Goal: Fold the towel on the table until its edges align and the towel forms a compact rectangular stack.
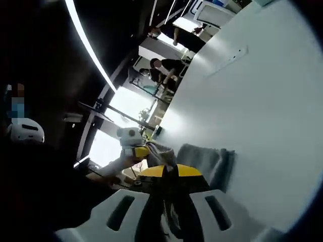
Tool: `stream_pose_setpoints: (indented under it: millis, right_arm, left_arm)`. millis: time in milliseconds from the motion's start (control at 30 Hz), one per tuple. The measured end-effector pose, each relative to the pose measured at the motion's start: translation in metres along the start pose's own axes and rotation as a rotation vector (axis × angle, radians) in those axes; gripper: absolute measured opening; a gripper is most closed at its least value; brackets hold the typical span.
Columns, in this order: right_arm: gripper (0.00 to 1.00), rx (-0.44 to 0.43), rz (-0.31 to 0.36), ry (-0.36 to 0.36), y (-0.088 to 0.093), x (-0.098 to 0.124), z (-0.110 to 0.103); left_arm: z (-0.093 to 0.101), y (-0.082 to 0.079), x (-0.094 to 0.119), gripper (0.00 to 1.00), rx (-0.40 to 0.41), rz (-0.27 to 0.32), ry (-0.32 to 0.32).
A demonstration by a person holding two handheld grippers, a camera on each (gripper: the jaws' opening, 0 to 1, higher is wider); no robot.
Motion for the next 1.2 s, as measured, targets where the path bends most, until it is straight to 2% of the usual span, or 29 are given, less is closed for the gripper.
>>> stream_pose_setpoints:
  millis: [200,500,600,900,1200]
  right_arm:
    - [0.03,0.022,0.004,0.046,0.003,-0.001,0.007]
    - [0.03,-0.01,0.047,0.092,0.006,-0.003,0.019]
    - [0.03,-0.019,0.057,0.11,0.007,-0.004,0.023]
    - [0.03,-0.082,0.093,0.151,0.011,-0.006,0.031]
    - [0.03,-0.062,0.097,0.2,0.011,-0.011,0.035]
  left_arm:
    - [-0.007,0.003,-0.003,0.06,-0.006,0.005,-0.03]
    - [-0.018,0.004,-0.008,0.06,-0.004,0.004,-0.084]
    - [-0.02,0.004,-0.01,0.06,-0.026,0.002,-0.104]
    - [-0.032,0.005,-0.01,0.06,-0.006,0.015,-0.141]
    - [-0.039,0.01,-0.012,0.06,-0.003,0.023,-0.184]
Point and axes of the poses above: the point that each gripper's makers call its tool centre point, and the gripper's own axes: x roughly backward along the fingers, z roughly to its right, y roughly out of its underside, the point moved 6 cm from there along x, roughly backward along the fingers, and after that the axes turned 1 degree about -y, right-handed, at the moved point
